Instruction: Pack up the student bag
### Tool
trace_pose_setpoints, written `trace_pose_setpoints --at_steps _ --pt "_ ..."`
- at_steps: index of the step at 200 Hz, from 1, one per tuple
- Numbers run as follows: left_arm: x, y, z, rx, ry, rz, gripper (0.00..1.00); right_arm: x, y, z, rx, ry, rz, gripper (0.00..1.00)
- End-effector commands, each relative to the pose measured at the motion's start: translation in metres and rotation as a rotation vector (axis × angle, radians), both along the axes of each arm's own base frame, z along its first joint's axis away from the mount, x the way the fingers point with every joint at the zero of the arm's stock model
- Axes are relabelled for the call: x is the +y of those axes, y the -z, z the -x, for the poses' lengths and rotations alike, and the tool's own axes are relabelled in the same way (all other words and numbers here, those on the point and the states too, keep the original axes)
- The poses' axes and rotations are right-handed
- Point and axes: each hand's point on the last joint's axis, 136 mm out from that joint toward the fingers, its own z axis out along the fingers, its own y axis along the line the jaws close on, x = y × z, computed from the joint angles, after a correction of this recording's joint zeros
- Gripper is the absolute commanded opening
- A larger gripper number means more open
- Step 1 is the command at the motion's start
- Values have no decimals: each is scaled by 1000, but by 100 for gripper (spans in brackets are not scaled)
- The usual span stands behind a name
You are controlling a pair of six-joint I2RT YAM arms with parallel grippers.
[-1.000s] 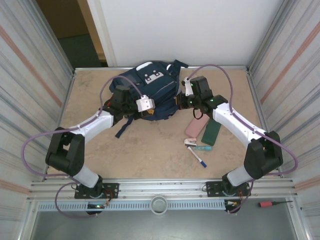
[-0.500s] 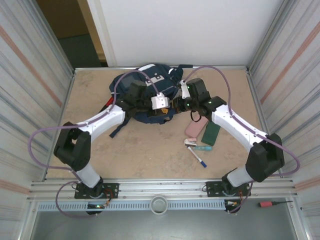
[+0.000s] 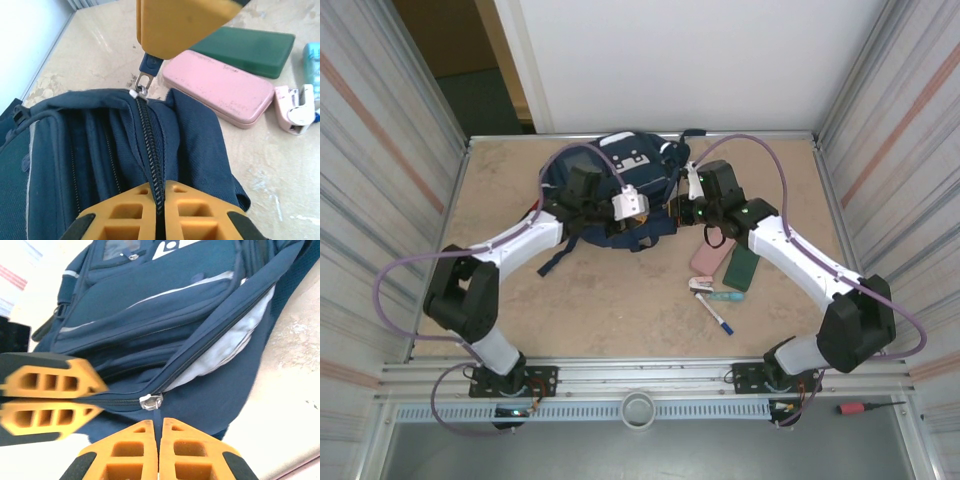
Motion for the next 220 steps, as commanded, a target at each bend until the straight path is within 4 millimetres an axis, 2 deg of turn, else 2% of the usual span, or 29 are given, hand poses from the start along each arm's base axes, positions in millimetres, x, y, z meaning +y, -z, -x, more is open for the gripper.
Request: trace_pose_setpoints --at_steps 1,45,80,95,104,123,144,164,178,193,209,220 --pt "14 -54 -2 -94 -2 151 0 -55 18 -19 -14 212 154 0" --pt "29 -53 -7 -78 -31 167 0 -78 35 -29 -15 292 285 0" --pt "45 -60 -9 -80 -48 218 0 -106 49 -37 0 368 367 0" --pt "49 -60 -10 -84 -55 220 0 -105 48 -37 -3 362 368 0" --pt "50 -58 -12 -91 -63 212 0 -92 46 -37 -7 312 320 0" --pt "47 -53 -16 -76 -63 209 0 -43 32 -28 -22 120 127 0" --pt "39 -42 -19 -72 -57 178 0 6 1 -11 -25 -61 -59 0" --pt "29 -31 -21 -70 -49 137 0 40 -32 10 -47 -199 -181 0" --pt "26 -27 -24 -63 -52 118 0 55 -50 23 -62 -260 -236 0" --pt "23 -24 -26 -61 -54 106 0 64 -60 32 -58 -297 -276 0" --pt "22 -23 -27 -64 -59 94 0 63 -56 33 -40 -287 -267 0" --pt "22 -25 -27 -68 -61 95 0 50 -44 25 -32 -214 -197 0"
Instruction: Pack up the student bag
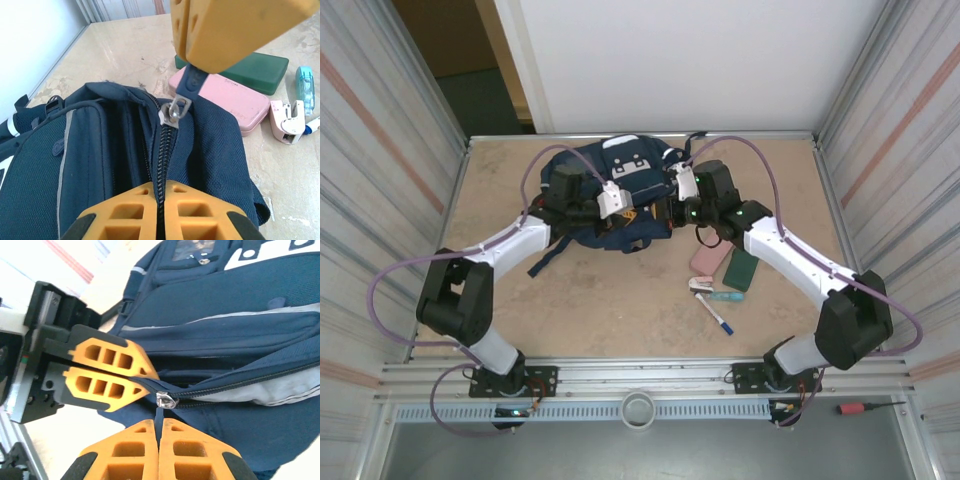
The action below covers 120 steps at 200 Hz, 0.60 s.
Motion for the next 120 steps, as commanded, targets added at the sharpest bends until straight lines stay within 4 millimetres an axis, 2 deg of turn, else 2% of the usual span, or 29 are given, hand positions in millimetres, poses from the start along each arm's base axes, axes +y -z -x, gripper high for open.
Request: trace_pose_setpoints --at_steps 1,18,29,41,54,78,120 --pt "1 -22 -21 -106 -43 -8 0 0 -27 6 -25 8 -24 0" --pt "4 -27 -18 -116 -46 -2 0 -45 -3 -13 -47 221 205 0" --pt "7 -31 -17 -118 -50 6 0 -81 8 -22 -83 364 364 0" --pt "11 -35 -16 -124 -58 13 0 -115 10 -28 -137 496 507 0" --pt "15 -37 -17 -129 -72 11 0 -144 7 -30 -181 599 613 0" --pt "18 -39 -17 -134 -82 18 0 -167 10 -34 -196 677 706 0" --pt "20 -46 -11 -131 -59 57 0 -176 37 -46 -115 670 728 0"
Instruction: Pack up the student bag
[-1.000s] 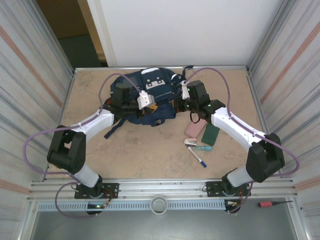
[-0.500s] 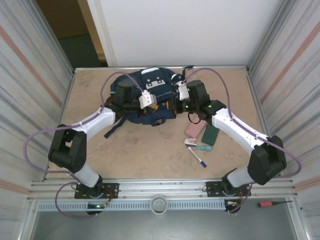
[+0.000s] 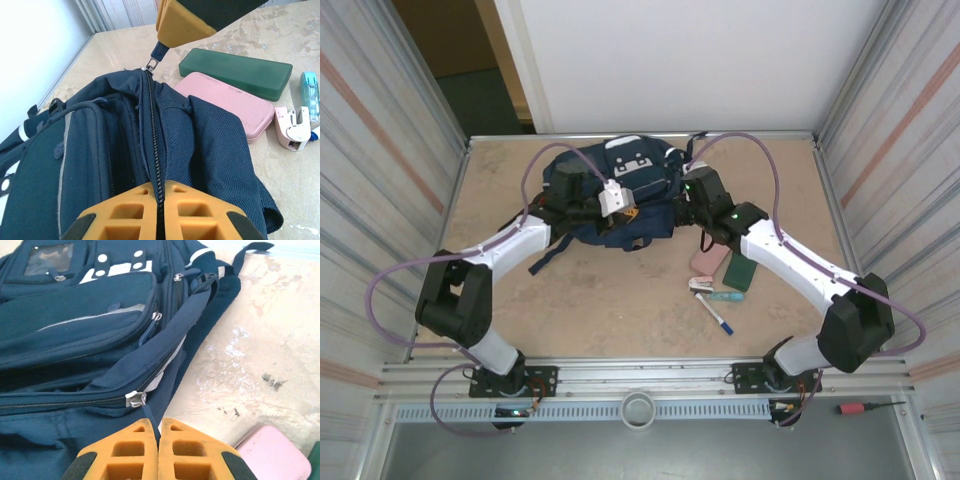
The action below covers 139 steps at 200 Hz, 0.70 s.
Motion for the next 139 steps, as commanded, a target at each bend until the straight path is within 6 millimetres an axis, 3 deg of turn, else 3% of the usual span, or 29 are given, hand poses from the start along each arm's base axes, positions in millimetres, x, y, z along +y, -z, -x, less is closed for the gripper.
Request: trace_pose_setpoints --at_steps 1,72,139 --pt "22 -35 -9 -91 -56 48 0 -97 23 -11 42 289 270 0" --pt "41 -69 5 -94 -6 210 0 -104 49 -46 116 258 66 0" --pt "48 -116 29 -152 54 312 0 -137 69 -77 140 345 -16 0"
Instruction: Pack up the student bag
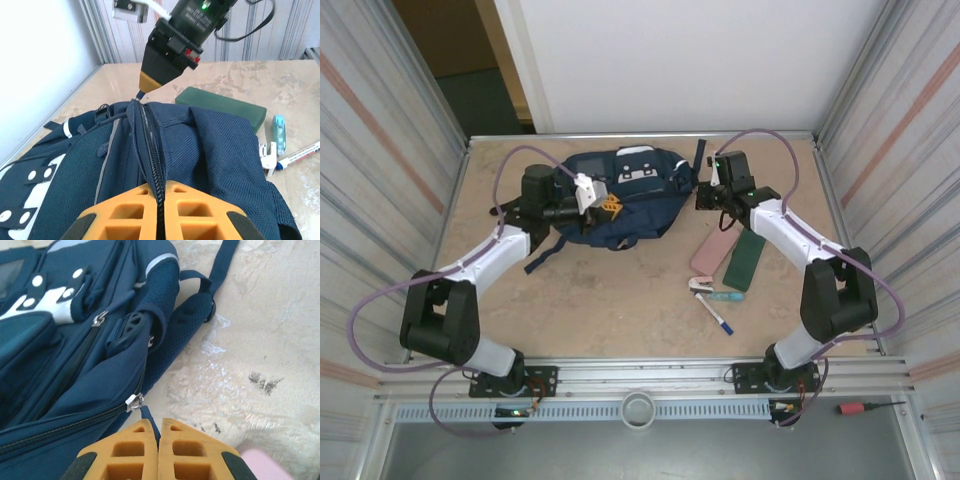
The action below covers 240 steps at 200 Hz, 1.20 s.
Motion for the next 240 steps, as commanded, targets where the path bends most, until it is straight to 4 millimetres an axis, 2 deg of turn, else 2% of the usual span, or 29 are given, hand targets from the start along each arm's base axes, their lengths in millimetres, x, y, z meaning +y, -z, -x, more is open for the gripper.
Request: trace_pose_setpoints --at_steps 1,27,49,79,92,115,132,148,163,187,213,225,240 --pt "15 -76 11 -215 22 116 0 -84 21 -17 40 265 150 0" --pt "16 -97 17 -253 44 160 0 -93 37 -28 63 289 103 0" --pt "15 -110 19 -273 63 177 0 -92 50 -37 74 293 67 0" --pt "12 -101 15 -247 72 165 0 -77 50 -42 66 211 -14 0" --pt "6 -89 12 -230 73 142 0 -61 44 -37 72 122 -88 9" --pt "-10 -63 10 -184 101 93 0 -35 26 -17 88 -11 -279 36" --pt "-22 -48 11 -159 122 66 0 -28 13 -7 102 -23 -394 50" --pt "-31 -36 13 -144 142 48 0 -28 9 -9 121 19 -446 62" --pt "-37 -27 15 -131 156 37 0 -28 12 -19 140 67 -468 70" --pt "-44 -13 19 -114 165 10 0 -19 23 -43 163 98 -514 74" --pt "-49 -2 23 -88 169 -5 0 -11 46 -74 204 134 -520 75" --pt "-51 1 26 -83 173 -10 0 -9 63 -88 236 148 -527 76" --pt "-52 4 27 -77 173 -17 0 3 76 -100 271 127 -551 75"
